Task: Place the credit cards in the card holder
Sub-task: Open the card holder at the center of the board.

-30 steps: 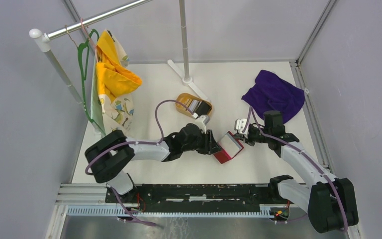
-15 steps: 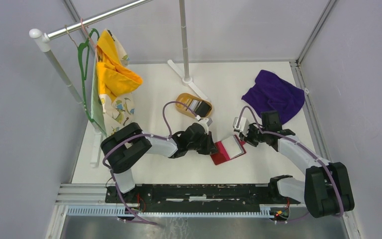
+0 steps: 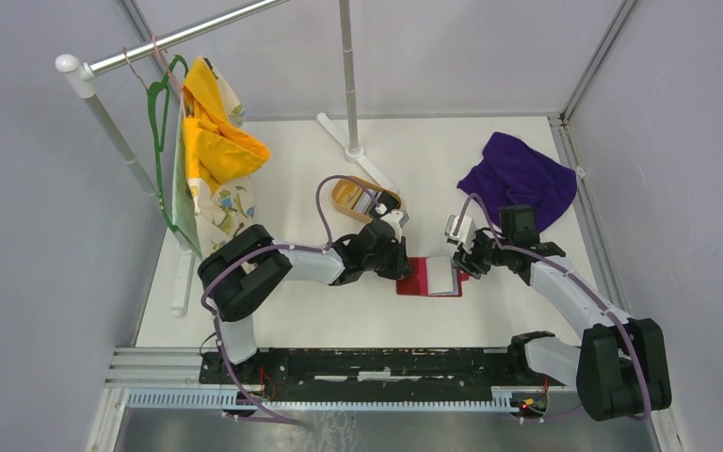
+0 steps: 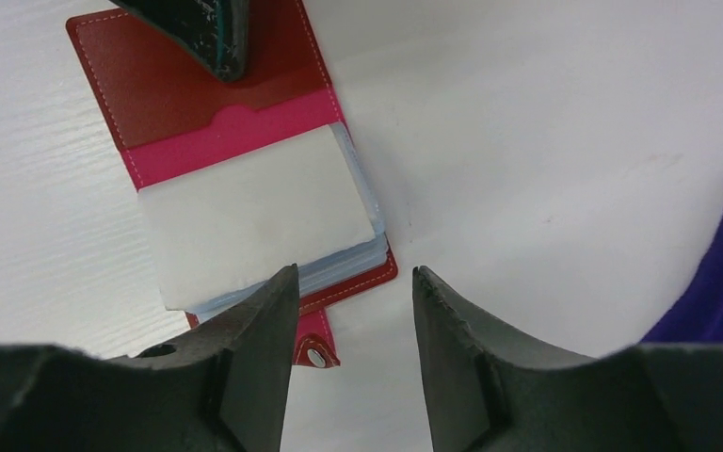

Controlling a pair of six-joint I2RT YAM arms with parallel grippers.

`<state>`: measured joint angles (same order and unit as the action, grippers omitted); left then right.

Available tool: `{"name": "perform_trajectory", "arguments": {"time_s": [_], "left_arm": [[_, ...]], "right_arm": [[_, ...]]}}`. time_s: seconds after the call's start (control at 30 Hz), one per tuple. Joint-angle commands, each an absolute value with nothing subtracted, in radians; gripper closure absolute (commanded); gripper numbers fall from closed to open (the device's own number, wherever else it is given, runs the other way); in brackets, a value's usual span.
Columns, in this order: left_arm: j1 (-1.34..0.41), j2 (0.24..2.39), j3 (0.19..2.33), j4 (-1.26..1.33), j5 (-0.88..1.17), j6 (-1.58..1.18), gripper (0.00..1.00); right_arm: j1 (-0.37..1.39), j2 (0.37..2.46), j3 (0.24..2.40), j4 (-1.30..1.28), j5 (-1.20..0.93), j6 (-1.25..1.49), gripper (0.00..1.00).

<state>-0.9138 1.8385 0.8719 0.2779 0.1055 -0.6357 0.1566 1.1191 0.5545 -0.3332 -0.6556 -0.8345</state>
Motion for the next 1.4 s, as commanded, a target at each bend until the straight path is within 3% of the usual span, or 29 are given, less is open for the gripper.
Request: {"name": "perform_trajectory", "arguments": {"time_s": [0.0, 0.23, 0.57, 0.97, 1.37], "left_arm": [[-0.898, 1.882, 0.856, 0.15, 0.015, -0.543, 0.87], [-0.899, 1.858, 0.82, 0.178, 0.044, -0.553, 0.87], [-0.903, 1.836, 0.788, 0.228, 0.099, -0.571, 0.87], [-0.934, 1.847, 0.776, 0.307, 0.171, -0.605, 0.87], [-0.941, 1.813, 0.756, 0.337, 0.187, -0.642, 0.85]], "right_arm": [[0.153, 1.154, 0.606, -0.396, -0.702, -0.886, 0.48], [0.153, 1.265, 0.645, -0.5, -0.7, -0.949, 0.67], [0.166, 1.328, 0.641, -0.487, -0.713, -0.915, 0.76], [0.274, 1.346, 0.63, -0.368, -0.708, -0.772, 0.78], [0.273, 1.363, 0.652, -0.33, -0.892, -0.689, 0.73]]}}
